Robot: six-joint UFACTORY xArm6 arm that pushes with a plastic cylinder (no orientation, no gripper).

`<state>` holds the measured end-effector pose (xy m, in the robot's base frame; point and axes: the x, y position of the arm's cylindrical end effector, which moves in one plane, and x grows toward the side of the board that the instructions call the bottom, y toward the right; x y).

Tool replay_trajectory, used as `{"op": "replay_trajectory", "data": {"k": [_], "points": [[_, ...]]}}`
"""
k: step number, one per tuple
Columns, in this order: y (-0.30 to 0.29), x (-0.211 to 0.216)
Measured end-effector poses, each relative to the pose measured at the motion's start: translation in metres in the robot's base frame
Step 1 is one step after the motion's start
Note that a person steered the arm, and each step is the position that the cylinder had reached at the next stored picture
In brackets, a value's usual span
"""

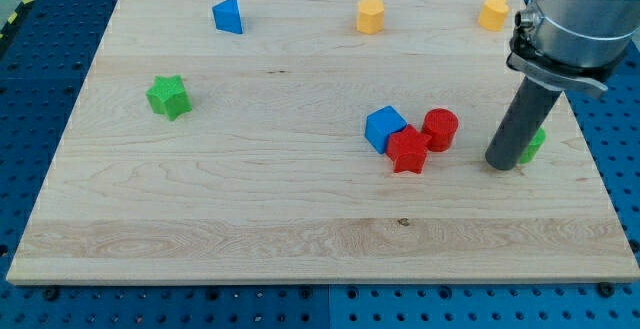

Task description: Move the green circle down a bit

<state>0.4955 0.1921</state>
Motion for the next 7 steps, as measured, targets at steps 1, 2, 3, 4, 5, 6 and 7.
{"op": "replay_trajectory", "data": {"k": [1,2,3,4,5,6,7], "points": [[-0.019,-0.018],[-0.016,-0.047],[0.017,-0.054],[0.042,-0.050],[0.050,-0.041],[0.046,-0.021],[0.040,-0.011]]}}
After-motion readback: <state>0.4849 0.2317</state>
